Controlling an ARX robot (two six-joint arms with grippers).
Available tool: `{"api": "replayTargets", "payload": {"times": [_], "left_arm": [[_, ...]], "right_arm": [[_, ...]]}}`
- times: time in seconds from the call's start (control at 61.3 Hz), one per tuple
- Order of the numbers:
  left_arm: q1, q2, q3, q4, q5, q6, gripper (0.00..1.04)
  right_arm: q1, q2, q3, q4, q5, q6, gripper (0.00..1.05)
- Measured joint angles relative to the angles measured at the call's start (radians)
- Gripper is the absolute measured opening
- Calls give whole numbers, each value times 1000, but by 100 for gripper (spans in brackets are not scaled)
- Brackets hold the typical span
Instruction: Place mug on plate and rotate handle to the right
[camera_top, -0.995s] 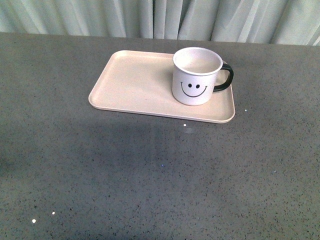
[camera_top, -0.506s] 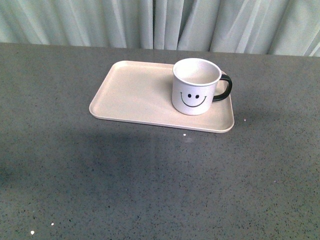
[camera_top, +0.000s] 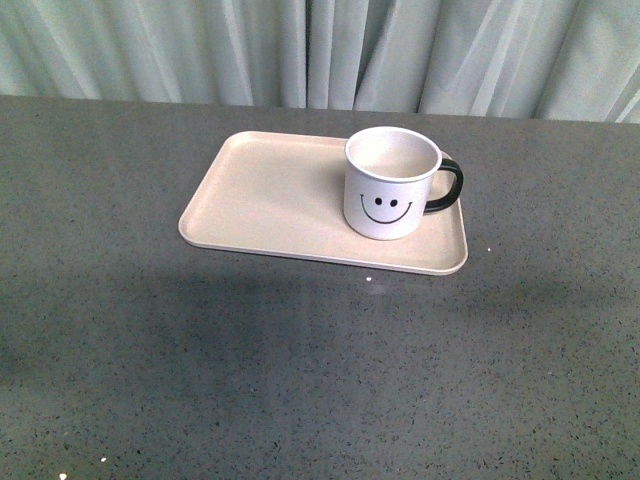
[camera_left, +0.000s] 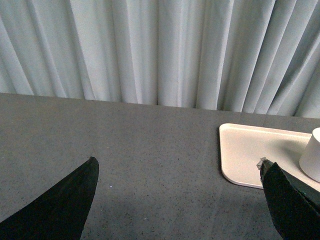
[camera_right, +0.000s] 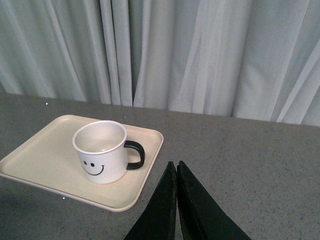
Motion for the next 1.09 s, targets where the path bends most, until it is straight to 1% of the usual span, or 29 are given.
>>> {"api": "replayTargets", "payload": {"times": [0.196, 0.571, 0.865, 1.093], "left_arm": [[0, 0, 0, 0, 0, 0, 95], [0, 0, 0, 0, 0, 0, 95], [0, 0, 0, 0, 0, 0, 95], [0, 0, 0, 0, 0, 0, 95]], "right_arm": [[0, -147, -32, -120, 0, 0, 2], [0, -431, -34, -376, 0, 0, 2], [0, -601, -34, -538, 0, 0, 2], [0, -684, -34, -621, 0, 0, 2]]}}
